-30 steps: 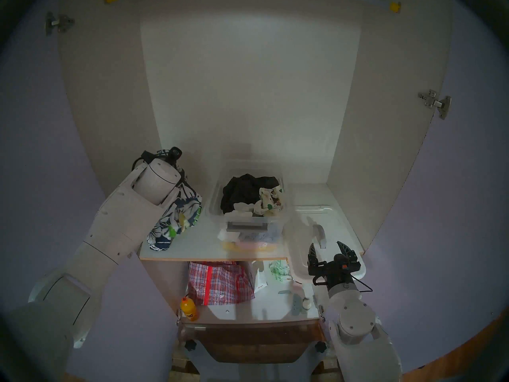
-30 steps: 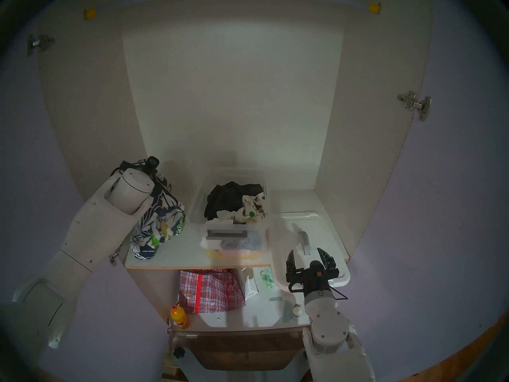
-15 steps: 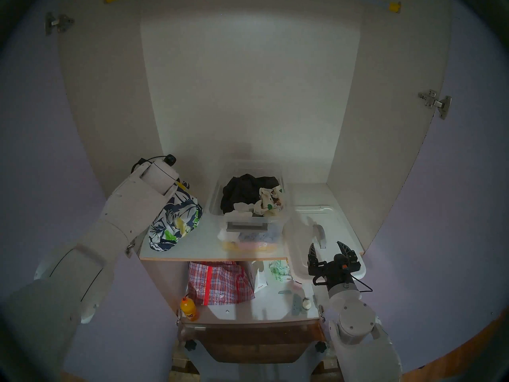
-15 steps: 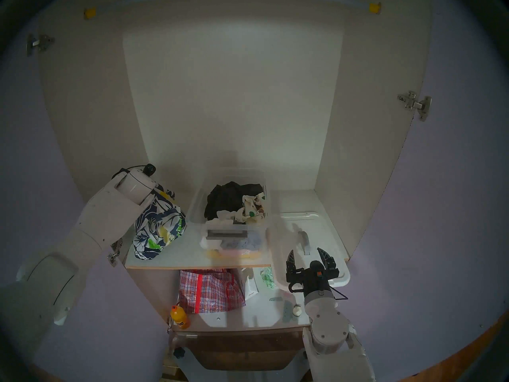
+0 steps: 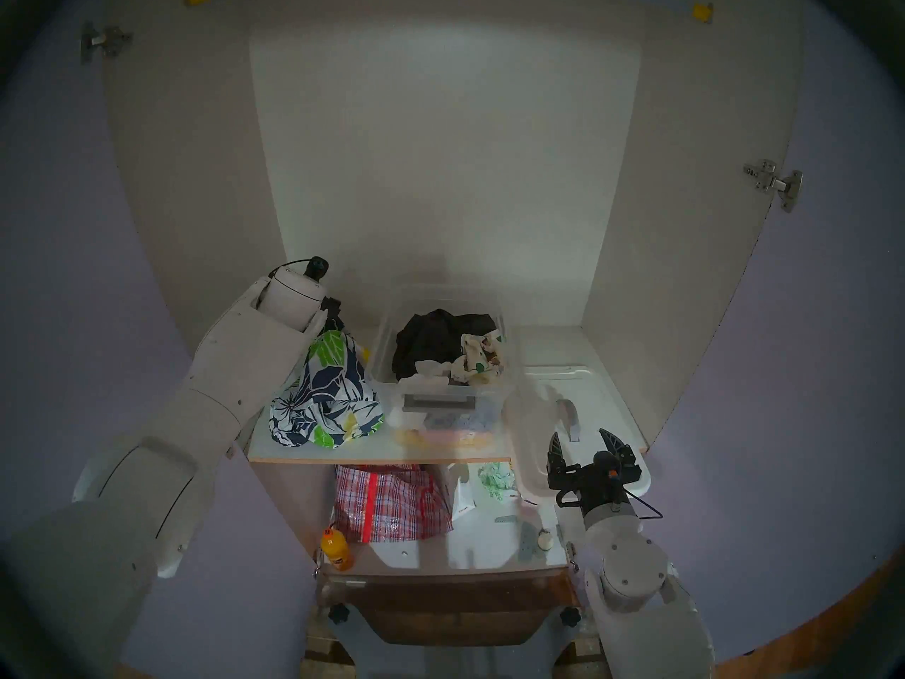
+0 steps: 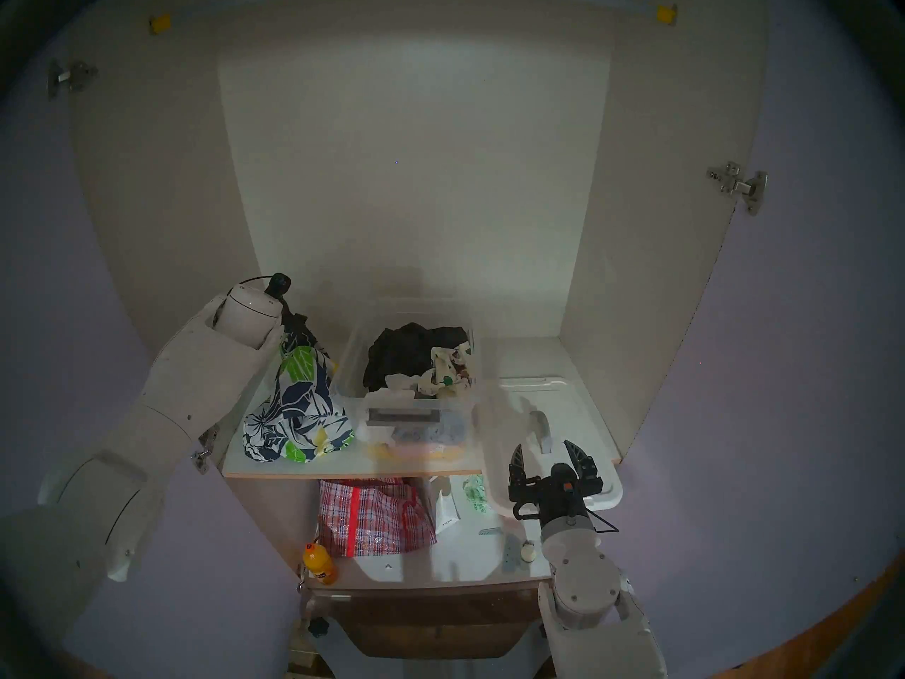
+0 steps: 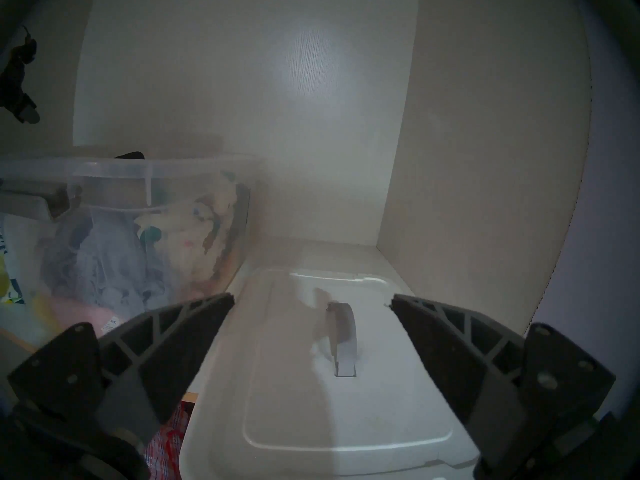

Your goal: Take clothing out of the storage bin and put the lid back on the bin

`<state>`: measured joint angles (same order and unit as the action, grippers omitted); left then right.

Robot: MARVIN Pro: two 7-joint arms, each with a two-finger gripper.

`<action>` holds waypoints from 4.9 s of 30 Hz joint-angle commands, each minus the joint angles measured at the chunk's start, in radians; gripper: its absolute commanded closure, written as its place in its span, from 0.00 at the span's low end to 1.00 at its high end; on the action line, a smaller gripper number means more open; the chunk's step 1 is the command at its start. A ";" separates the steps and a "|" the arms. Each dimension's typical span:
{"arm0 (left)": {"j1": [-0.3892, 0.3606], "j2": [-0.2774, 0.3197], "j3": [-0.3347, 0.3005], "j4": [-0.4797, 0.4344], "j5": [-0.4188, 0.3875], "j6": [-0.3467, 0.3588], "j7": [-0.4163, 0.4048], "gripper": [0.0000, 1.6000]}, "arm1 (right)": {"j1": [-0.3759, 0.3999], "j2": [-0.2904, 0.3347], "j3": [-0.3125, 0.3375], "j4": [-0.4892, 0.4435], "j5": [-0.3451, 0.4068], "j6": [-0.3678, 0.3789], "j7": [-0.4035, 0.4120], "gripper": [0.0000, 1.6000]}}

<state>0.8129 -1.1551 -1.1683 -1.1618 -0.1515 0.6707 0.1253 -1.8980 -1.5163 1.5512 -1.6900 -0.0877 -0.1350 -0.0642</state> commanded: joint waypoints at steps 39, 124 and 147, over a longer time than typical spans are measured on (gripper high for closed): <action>0.050 -0.029 -0.129 -0.106 -0.106 -0.005 0.075 0.00 | 0.332 0.109 0.062 -0.069 0.058 0.694 0.116 0.00; 0.050 -0.028 -0.126 -0.105 -0.110 -0.006 0.078 0.00 | 0.505 0.083 0.024 0.232 0.048 1.019 0.069 0.00; 0.050 -0.028 -0.126 -0.105 -0.111 -0.006 0.079 0.00 | 0.603 0.037 0.015 0.573 0.043 0.445 0.055 0.00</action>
<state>0.8965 -1.1844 -1.2891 -1.2431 -0.2650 0.6709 0.2058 -1.3458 -1.4688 1.5679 -1.0983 -0.0405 0.3663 0.0099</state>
